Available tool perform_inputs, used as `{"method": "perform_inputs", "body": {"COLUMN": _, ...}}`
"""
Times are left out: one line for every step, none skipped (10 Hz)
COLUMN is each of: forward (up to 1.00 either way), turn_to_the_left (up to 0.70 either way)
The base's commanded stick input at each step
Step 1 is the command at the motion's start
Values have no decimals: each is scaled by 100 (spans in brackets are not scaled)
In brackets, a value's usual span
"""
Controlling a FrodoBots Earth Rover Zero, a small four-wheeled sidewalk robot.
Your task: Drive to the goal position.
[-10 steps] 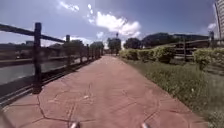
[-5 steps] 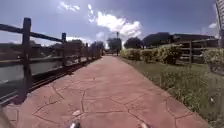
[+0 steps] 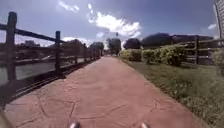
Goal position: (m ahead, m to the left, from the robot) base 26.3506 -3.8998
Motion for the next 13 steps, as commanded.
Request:
{"method": "perform_inputs", "body": {"forward": 82, "turn_to_the_left": 0}}
{"method": "perform_inputs", "body": {"forward": 11, "turn_to_the_left": 0}}
{"method": "perform_inputs", "body": {"forward": 0, "turn_to_the_left": 0}}
{"method": "perform_inputs", "body": {"forward": 0, "turn_to_the_left": 0}}
{"method": "perform_inputs", "body": {"forward": 0, "turn_to_the_left": 0}}
{"method": "perform_inputs", "body": {"forward": 0, "turn_to_the_left": 0}}
{"method": "perform_inputs", "body": {"forward": 0, "turn_to_the_left": 0}}
{"method": "perform_inputs", "body": {"forward": 0, "turn_to_the_left": 0}}
{"method": "perform_inputs", "body": {"forward": 0, "turn_to_the_left": 0}}
{"method": "perform_inputs", "body": {"forward": 0, "turn_to_the_left": 0}}
{"method": "perform_inputs", "body": {"forward": 0, "turn_to_the_left": 0}}
{"method": "perform_inputs", "body": {"forward": 11, "turn_to_the_left": 0}}
{"method": "perform_inputs", "body": {"forward": 85, "turn_to_the_left": 0}}
